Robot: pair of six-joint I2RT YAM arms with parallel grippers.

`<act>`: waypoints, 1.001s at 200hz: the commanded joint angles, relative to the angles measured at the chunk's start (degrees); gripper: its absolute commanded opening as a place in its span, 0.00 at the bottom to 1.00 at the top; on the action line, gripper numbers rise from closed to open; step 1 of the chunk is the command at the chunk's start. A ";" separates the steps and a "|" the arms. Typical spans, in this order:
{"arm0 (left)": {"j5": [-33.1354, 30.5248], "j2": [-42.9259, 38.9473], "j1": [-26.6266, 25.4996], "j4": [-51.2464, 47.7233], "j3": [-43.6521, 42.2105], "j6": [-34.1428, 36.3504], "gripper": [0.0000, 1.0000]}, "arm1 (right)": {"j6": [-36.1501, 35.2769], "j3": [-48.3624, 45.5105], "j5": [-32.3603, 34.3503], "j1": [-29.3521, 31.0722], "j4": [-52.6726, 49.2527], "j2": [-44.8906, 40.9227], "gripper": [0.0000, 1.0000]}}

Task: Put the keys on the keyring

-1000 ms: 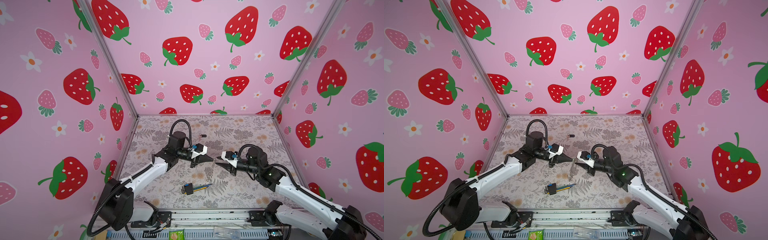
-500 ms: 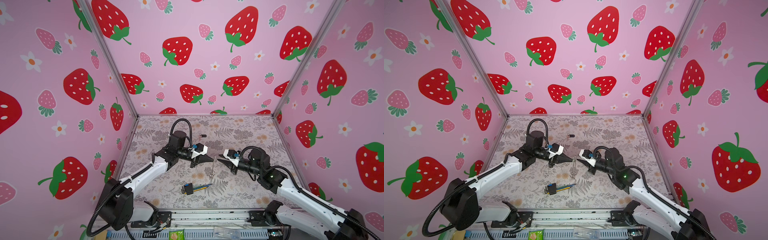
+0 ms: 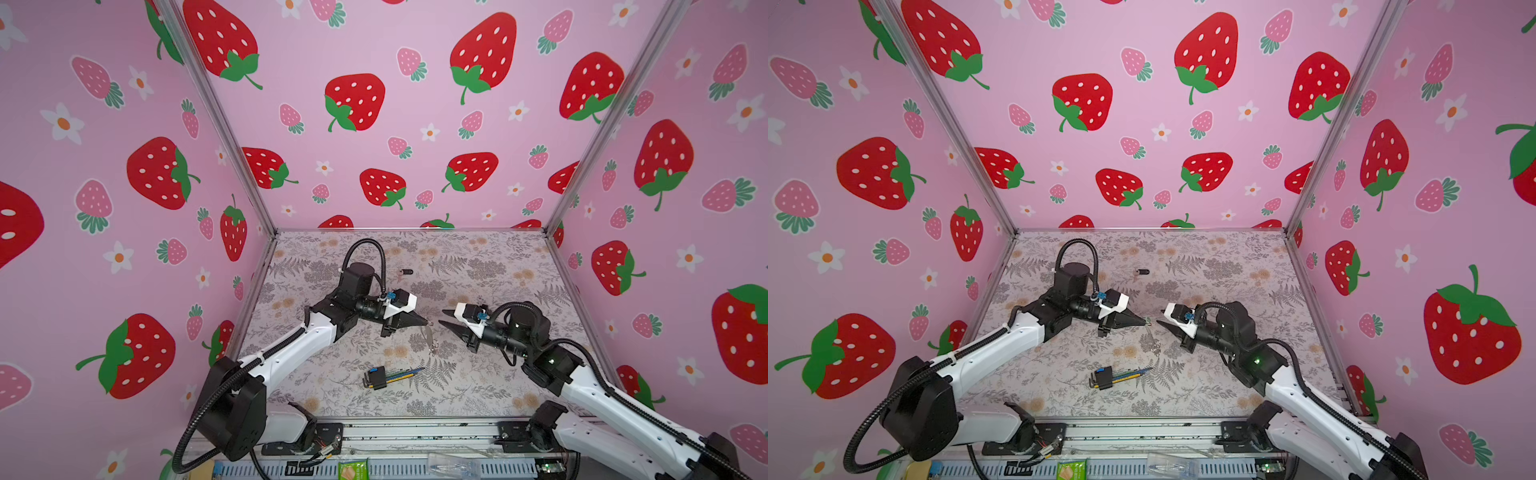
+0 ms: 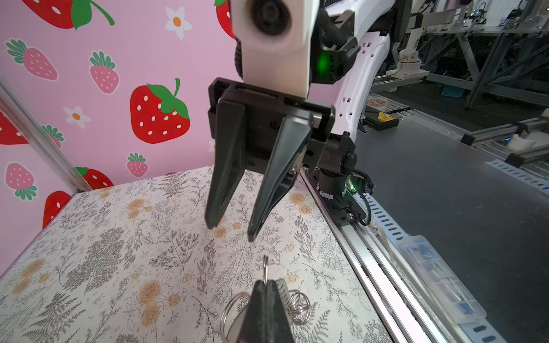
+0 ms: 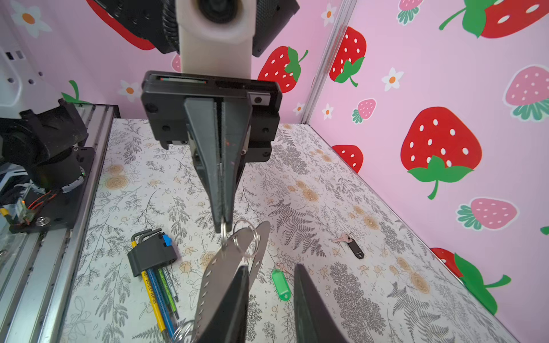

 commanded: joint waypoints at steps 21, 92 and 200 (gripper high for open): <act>-0.90 -1.03 -0.76 0.31 1.25 2.25 0.00 | -2.57 1.67 -4.93 0.19 -4.09 2.41 0.27; -3.09 -1.38 -1.40 0.11 1.46 2.89 0.00 | -2.70 4.86 -7.33 0.90 -3.71 6.80 0.21; -5.28 -1.99 -2.02 -1.19 1.16 4.94 0.00 | -2.66 4.14 -4.68 0.96 -2.30 5.67 0.17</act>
